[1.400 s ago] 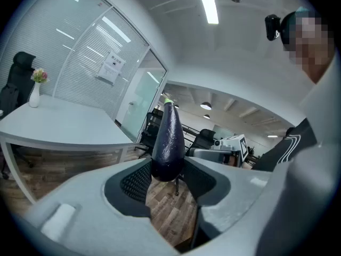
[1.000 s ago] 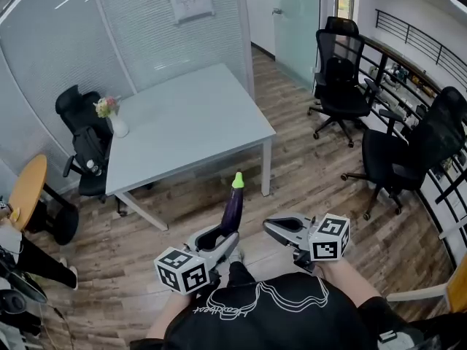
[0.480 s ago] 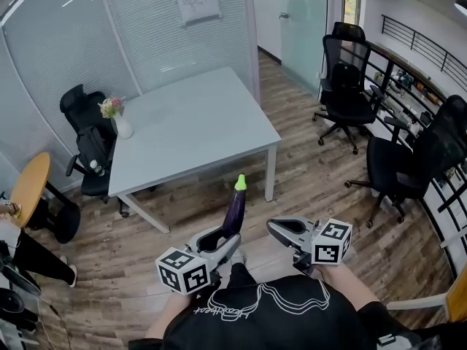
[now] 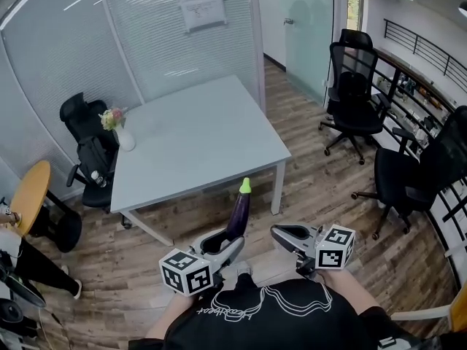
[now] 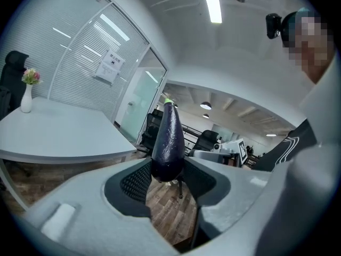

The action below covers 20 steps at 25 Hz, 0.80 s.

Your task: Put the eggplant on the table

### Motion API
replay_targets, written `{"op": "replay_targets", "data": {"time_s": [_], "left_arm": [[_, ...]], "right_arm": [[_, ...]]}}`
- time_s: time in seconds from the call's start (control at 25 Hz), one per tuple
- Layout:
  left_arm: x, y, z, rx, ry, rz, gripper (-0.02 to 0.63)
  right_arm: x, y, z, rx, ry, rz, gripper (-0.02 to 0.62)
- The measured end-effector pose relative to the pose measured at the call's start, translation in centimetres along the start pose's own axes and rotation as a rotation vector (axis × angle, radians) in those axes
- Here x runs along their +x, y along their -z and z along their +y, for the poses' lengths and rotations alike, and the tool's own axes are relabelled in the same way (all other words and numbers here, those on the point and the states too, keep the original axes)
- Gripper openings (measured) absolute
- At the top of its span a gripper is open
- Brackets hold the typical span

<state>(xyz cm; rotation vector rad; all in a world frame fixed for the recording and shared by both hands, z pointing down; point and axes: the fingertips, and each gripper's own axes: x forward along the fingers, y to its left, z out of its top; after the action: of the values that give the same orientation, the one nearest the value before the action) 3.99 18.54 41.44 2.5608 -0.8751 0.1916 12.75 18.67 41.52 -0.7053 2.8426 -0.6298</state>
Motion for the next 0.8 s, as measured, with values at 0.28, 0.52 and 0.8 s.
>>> {"op": "replay_targets", "data": {"time_s": [0.28, 0.52, 0.8], "left_arm": [[2.2, -4.2, 7.3, -0.009, 0.007, 0.008, 0.193], [3.8, -8.2, 14.4, -0.021, 0.01, 0.002, 0.193], [4.9, -11.8, 22.8, -0.021, -0.002, -0.014, 0.193]], "right_arm": [[6.2, -3.2, -5.4, 0.006, 0.026, 0.006, 0.008], [12.6, -6.3, -9.7, 0.014, 0.028, -0.006, 0.008], [20.1, -8.7, -14.3, -0.012, 0.015, -0.001, 0.008]]}}
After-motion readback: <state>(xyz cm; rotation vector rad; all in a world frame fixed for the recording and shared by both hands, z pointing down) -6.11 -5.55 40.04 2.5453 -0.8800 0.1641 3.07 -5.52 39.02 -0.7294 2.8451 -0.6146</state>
